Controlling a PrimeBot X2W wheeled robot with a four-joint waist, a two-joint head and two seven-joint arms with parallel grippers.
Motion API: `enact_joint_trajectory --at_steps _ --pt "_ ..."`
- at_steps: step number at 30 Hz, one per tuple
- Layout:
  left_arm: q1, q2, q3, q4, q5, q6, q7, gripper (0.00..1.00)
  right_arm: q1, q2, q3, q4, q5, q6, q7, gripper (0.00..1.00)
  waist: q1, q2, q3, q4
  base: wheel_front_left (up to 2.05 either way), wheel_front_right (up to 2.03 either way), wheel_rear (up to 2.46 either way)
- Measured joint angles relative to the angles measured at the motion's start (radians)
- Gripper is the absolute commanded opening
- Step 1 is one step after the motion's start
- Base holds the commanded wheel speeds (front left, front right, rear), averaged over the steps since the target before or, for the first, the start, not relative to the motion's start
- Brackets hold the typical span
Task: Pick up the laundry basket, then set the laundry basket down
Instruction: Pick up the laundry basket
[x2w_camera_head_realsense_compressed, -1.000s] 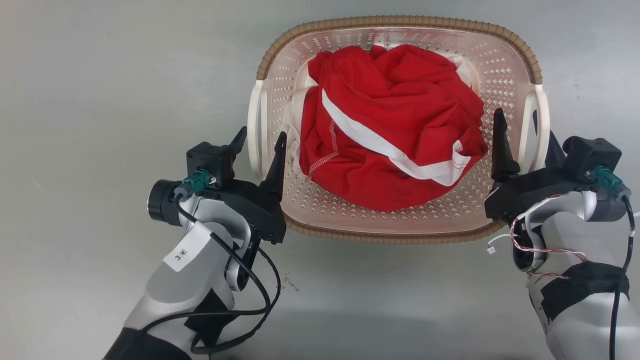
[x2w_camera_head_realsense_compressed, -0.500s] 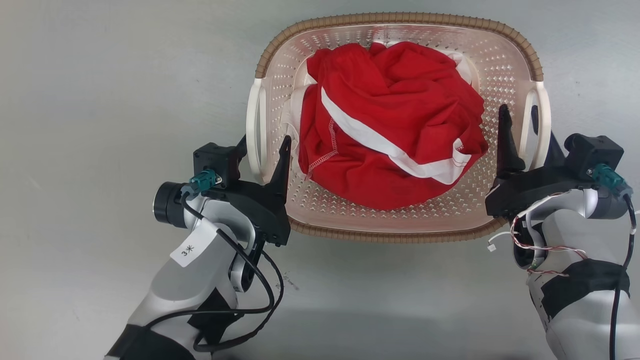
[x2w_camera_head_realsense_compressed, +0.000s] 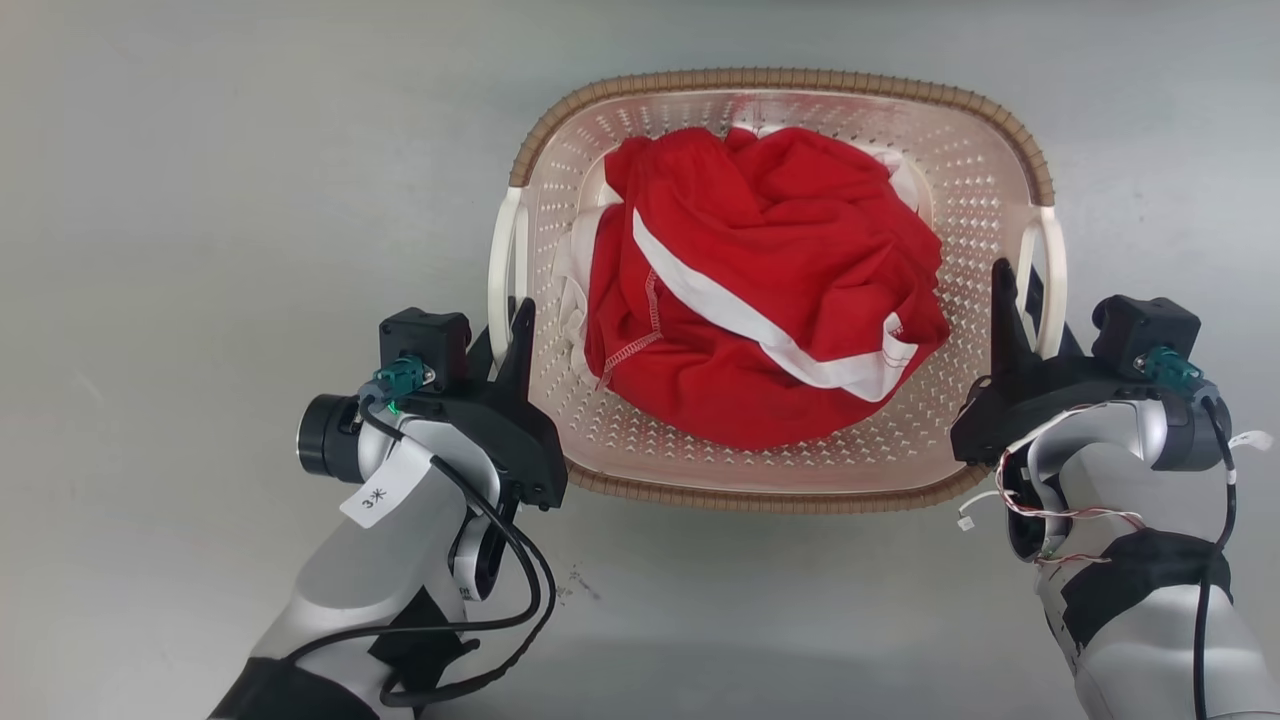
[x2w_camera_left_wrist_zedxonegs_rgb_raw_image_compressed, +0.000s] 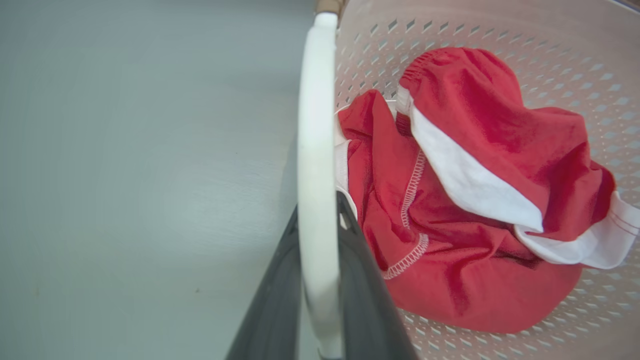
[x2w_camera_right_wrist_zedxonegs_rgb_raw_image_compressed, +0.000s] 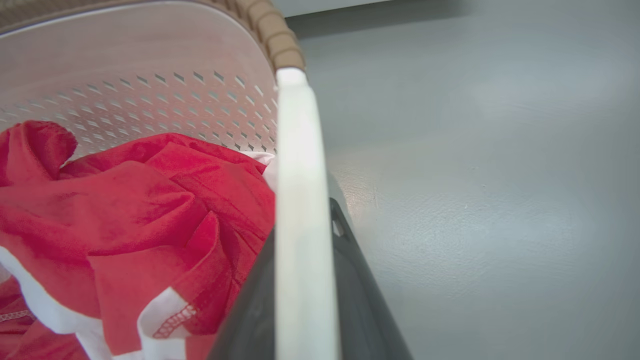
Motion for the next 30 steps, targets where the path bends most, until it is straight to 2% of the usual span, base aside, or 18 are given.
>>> enact_joint_trajectory --at_steps 20,30 --pt "0.078 -0.016 -0.030 0.120 -0.044 -0.014 0.000 0.00 0.050 0.026 0.031 0.137 0.034 0.009 0.007 0.00 -0.0003 -0.0001 -0.219 -0.007 0.00 0.00 0.00" --pt "0.155 -0.018 -0.058 0.184 -0.046 -0.040 0.000 0.00 0.143 0.031 0.155 0.159 0.163 0.009 0.007 0.00 -0.0003 -0.0002 -0.363 -0.013 0.00 0.00 0.00"
